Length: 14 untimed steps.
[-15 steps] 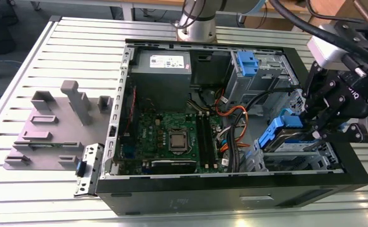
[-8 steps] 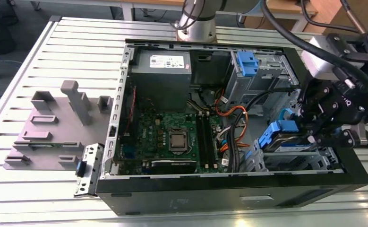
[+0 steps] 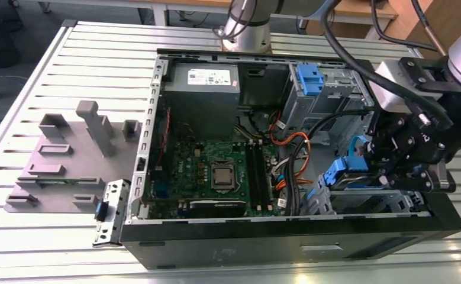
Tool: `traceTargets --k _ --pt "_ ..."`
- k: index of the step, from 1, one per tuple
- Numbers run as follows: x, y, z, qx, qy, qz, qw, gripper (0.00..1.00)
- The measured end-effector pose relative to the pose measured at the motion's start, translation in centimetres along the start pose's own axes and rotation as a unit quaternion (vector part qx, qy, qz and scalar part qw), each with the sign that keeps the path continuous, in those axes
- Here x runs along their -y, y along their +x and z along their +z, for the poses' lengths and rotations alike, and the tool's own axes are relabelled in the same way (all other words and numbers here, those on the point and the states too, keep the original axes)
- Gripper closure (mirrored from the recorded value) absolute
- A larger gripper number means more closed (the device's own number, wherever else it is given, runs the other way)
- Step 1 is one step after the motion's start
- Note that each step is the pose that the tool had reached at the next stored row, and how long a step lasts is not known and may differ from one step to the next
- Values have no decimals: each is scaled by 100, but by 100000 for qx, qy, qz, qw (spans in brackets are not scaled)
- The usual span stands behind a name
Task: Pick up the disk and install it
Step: 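Insert the disk into the insertion slot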
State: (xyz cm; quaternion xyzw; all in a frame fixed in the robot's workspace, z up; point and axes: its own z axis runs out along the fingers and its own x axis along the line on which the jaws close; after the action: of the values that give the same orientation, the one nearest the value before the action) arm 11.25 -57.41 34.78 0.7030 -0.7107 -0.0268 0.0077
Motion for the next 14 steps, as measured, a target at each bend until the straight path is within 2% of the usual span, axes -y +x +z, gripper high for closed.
traceTargets --k 3,14 --pt "3 3 53 2 -4 -18 100000 65" --pt "5 5 87 -11 -3 -22 100000 65"
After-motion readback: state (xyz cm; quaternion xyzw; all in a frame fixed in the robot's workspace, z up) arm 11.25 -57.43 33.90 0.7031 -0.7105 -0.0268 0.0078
